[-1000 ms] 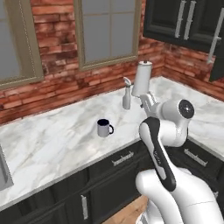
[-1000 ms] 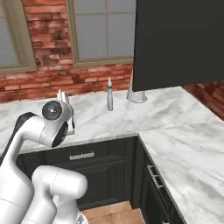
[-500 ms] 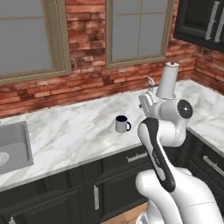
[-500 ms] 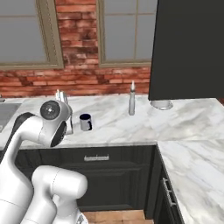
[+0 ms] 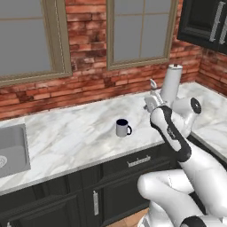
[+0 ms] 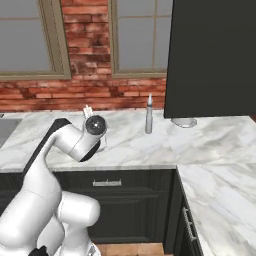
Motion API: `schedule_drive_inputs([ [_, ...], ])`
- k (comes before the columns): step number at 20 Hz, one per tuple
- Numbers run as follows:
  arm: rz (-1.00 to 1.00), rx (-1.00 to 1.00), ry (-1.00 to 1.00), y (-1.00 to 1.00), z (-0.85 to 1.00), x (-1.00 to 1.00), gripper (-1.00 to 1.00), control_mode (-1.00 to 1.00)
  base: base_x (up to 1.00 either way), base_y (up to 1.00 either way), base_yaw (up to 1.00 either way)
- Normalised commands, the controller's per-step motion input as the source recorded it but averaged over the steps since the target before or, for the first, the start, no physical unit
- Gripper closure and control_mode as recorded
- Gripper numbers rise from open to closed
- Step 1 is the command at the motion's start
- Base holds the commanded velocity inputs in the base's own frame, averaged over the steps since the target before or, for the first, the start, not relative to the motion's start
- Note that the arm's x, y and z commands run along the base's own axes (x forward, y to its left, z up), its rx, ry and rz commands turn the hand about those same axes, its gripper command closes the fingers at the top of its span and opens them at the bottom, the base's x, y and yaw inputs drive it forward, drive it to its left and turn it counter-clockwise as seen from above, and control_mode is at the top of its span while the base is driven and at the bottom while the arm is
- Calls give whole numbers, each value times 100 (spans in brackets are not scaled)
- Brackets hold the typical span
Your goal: Move the mug from next to the sink to the open cabinet. Then, move the bowl with the carrot to the fridge to clear the area for faucet cleaning.
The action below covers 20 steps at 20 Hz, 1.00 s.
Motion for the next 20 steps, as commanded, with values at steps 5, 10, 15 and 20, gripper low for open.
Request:
schedule_drive_inputs([
  [5,52,-13,23,-14,-29,64,-100,-100,0,0,0],
  [10,67,-26,12,0,-53,16,-100,-100,0,0,0],
  [15,75,-33,-12,20,-83,-17,-100,-100,0,0,0],
  [20,52,-16,-45,36,-72,-12,-100,-100,0,0,0],
])
